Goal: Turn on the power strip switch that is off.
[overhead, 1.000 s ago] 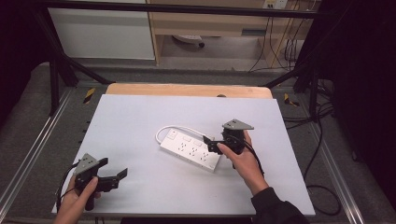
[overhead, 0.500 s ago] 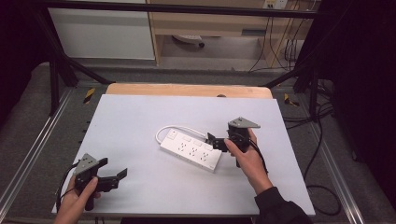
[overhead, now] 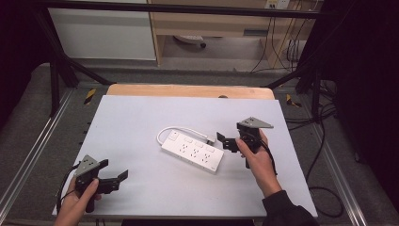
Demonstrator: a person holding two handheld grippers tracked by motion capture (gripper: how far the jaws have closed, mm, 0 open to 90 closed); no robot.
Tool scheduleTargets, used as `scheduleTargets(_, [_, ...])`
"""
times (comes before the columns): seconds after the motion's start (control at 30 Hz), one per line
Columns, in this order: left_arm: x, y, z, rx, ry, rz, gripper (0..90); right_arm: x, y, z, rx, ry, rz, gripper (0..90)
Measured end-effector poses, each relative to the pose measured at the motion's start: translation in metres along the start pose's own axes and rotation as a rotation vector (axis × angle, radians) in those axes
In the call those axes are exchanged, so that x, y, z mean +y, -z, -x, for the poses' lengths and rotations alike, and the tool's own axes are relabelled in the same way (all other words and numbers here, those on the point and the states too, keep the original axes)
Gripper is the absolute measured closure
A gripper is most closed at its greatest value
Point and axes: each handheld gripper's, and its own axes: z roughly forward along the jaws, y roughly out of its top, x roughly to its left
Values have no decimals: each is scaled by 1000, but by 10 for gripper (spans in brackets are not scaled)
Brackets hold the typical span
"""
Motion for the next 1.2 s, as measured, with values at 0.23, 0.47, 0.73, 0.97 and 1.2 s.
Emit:
scheduleTargets(0.23, [0,0,0,0,3,3,73,0,21,13,9,-11,10,59])
scheduleTargets(0.47, [0,0,0,1,2,3,72,-4,39,27,-6,-23,26,54])
scheduleTargets(0.73, [0,1,0,1,2,5,72,-9,57,39,-22,-33,44,54])
scheduleTargets(0.97, [0,1,0,0,-5,2,72,-20,72,50,-42,-53,49,55])
scheduleTargets(1.2, [0,0,1,-1,-3,4,72,-35,85,63,-64,-74,52,57])
